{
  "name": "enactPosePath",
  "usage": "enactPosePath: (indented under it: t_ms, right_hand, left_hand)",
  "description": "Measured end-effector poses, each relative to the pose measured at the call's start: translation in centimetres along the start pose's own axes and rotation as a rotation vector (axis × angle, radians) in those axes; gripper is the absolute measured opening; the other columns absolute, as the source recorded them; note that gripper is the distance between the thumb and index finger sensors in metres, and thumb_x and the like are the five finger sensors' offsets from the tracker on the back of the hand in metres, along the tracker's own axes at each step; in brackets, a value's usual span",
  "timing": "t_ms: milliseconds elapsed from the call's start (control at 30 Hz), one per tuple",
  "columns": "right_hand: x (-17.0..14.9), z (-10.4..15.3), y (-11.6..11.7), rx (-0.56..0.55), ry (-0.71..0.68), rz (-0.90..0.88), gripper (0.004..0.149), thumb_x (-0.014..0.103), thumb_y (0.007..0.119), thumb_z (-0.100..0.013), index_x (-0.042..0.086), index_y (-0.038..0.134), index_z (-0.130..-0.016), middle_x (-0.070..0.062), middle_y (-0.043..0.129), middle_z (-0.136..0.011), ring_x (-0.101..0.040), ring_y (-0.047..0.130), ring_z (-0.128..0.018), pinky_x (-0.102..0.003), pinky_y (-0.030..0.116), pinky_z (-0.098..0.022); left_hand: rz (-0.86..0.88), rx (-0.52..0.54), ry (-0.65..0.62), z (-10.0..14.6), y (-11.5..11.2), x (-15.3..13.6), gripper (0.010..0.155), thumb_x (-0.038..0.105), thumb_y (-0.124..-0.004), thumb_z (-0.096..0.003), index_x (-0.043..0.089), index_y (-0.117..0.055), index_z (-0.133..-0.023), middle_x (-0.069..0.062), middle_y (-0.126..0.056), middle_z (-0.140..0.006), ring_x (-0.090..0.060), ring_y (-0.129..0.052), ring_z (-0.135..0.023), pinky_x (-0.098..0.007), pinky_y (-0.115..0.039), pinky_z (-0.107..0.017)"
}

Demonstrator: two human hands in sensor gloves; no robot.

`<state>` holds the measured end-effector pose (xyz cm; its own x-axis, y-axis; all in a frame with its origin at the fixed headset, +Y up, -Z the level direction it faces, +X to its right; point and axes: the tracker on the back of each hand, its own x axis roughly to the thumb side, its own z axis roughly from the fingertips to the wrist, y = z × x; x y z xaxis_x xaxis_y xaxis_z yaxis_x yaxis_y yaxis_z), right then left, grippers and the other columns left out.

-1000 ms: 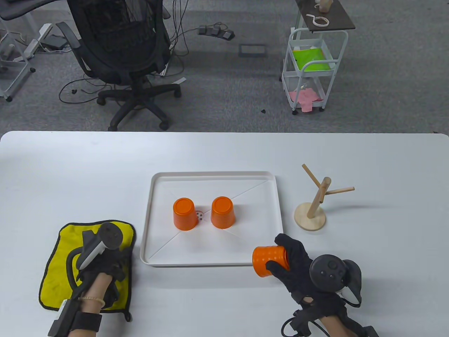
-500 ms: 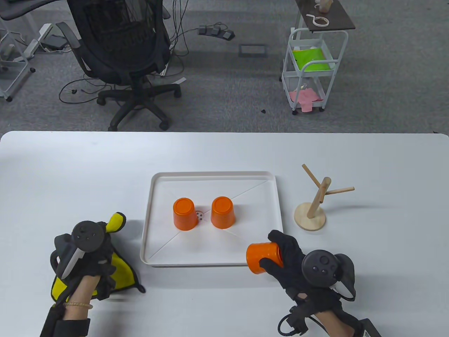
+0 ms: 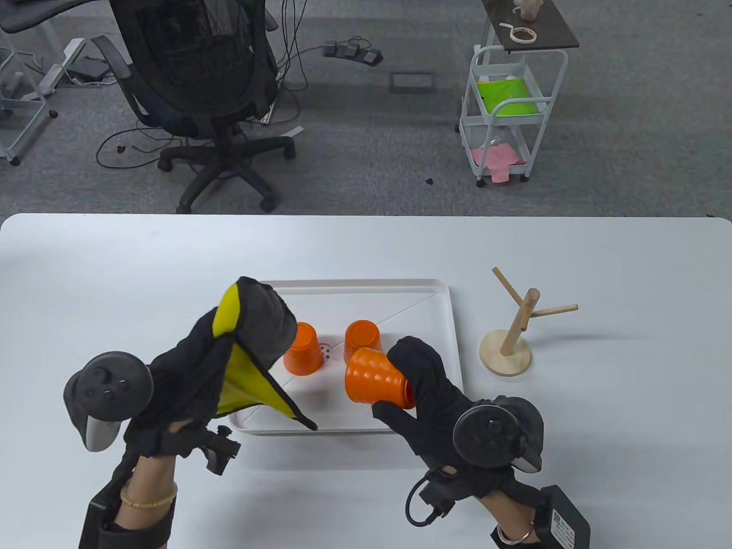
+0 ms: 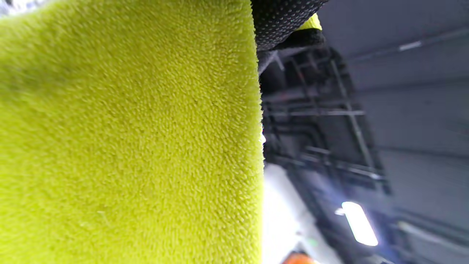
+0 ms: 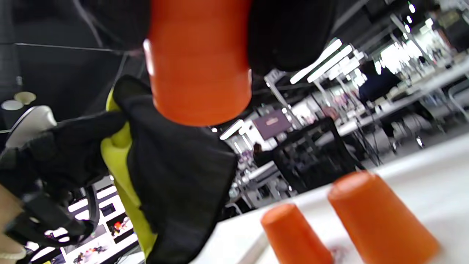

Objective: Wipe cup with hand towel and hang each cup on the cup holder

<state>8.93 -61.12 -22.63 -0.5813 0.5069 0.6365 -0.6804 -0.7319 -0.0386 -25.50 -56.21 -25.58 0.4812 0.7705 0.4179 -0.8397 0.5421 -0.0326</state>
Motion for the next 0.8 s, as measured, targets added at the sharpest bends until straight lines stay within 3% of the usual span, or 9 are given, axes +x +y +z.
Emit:
enactPosePath:
  t_ms: [167, 300, 600, 700, 800]
  right_hand:
    - [-0.3, 0.0, 1.4, -0.031, -0.038, 0.149, 0.077, 0.049, 0.071, -0.057, 0.036, 0.019, -0.112, -0.016, 0.026, -0.119, -0.041, 0.071, -0.095, -0.046, 0.074, -0.071]
    - [-0.8, 0.2, 2.4, -0.001, -0.118, 0.13, 0.077, 0.048, 0.071, -0.057, 0.04, 0.017, -0.111, -0.013, 0.023, -0.12, -0.04, 0.067, -0.099, -0.047, 0.071, -0.075]
    - [-0.1, 0.4, 3.1, -0.035, -0.202, 0.175, 0.085, 0.046, 0.074, -0.055, 0.037, 0.007, -0.107, -0.015, 0.018, -0.118, -0.035, 0.066, -0.099, -0.042, 0.071, -0.077]
    - [-0.5, 0.3, 2.3, -0.071, -0.152, 0.096, 0.086, 0.05, 0.072, -0.055, 0.033, 0.007, -0.108, -0.018, 0.028, -0.116, -0.031, 0.074, -0.094, -0.037, 0.077, -0.073]
    - [-1.6, 0.1, 1.2, -0.086, -0.082, -0.132, 0.085, 0.055, 0.067, -0.056, 0.026, 0.009, -0.111, -0.024, 0.039, -0.111, -0.026, 0.085, -0.084, -0.035, 0.083, -0.064]
  left_hand:
    - [0.208, -0.138, -0.053, -1.0, -3.9, -1.1, 0.049, 0.033, -0.061, -0.0642, 0.009, -0.06, -0.107, -0.02, -0.084, -0.099, -0.038, -0.091, -0.083, -0.047, -0.082, -0.055]
    - [0.382, -0.259, -0.065, -1.1, -7.0, -2.2, 0.051, 0.033, -0.06, -0.065, 0.007, -0.057, -0.108, -0.022, -0.081, -0.1, -0.039, -0.089, -0.084, -0.048, -0.081, -0.056]
    - [0.522, -0.435, -0.108, -1.3, -10.0, -2.3, 0.056, 0.038, -0.054, -0.067, 0.001, -0.05, -0.109, -0.023, -0.074, -0.106, -0.039, -0.08, -0.092, -0.05, -0.074, -0.062]
    - [0.497, -0.437, -0.188, -1.0, -10.7, -1.7, 0.059, 0.043, -0.051, -0.0677, 0.009, -0.041, -0.114, -0.015, -0.063, -0.117, -0.032, -0.067, -0.106, -0.054, -0.063, -0.073]
    - [0.433, -0.425, -0.305, -0.6, -11.6, -0.9, 0.059, 0.046, -0.05, -0.0677, 0.02, -0.033, -0.118, -0.004, -0.052, -0.126, -0.022, -0.055, -0.116, -0.058, -0.051, -0.08]
